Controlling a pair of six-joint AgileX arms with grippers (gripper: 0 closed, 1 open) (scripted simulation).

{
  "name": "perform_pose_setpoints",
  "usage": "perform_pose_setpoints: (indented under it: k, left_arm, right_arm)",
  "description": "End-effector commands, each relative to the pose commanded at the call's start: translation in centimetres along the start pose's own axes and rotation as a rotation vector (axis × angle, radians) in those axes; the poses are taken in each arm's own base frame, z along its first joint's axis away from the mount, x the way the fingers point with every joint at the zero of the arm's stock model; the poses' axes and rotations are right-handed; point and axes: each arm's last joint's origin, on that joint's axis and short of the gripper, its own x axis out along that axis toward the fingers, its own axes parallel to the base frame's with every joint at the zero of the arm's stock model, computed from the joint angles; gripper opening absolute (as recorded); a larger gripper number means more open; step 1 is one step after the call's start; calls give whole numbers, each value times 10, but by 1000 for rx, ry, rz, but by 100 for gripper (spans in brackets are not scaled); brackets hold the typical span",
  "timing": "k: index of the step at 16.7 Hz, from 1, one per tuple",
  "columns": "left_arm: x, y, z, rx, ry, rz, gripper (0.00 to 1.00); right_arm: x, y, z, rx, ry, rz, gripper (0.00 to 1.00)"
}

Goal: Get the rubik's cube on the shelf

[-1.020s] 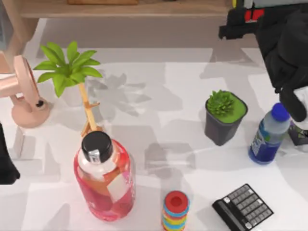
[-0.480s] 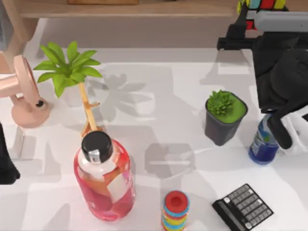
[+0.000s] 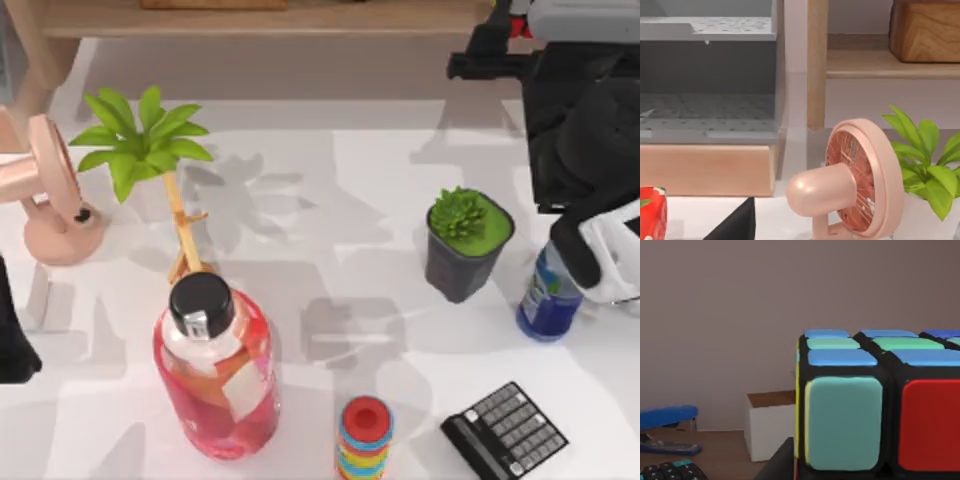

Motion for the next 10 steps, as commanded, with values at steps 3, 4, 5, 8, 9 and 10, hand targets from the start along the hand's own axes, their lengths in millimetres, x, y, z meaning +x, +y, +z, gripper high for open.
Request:
perform_pose_setpoints:
  k: [3,4,5,8,9,10]
  left_arm:
    - [0,0,0,0,0,0,100]
    - [0,0,0,0,0,0,100]
    - [0,0,0,0,0,0,100]
    - [0,0,0,0,0,0,100]
    - [0,0,0,0,0,0,100]
    - [0,0,0,0,0,0,100]
  right_arm:
    - [26,3,9,16,-36,-5,0]
    - [36,2,10,17,-42,-8,0]
    - [45,2,10,17,-45,-10,0]
    - [69,-1,0,3,-25,-11,0]
    - [74,-2,-6,-4,-9,-9,0]
    - [77,-2,-14,-13,11,-5,0]
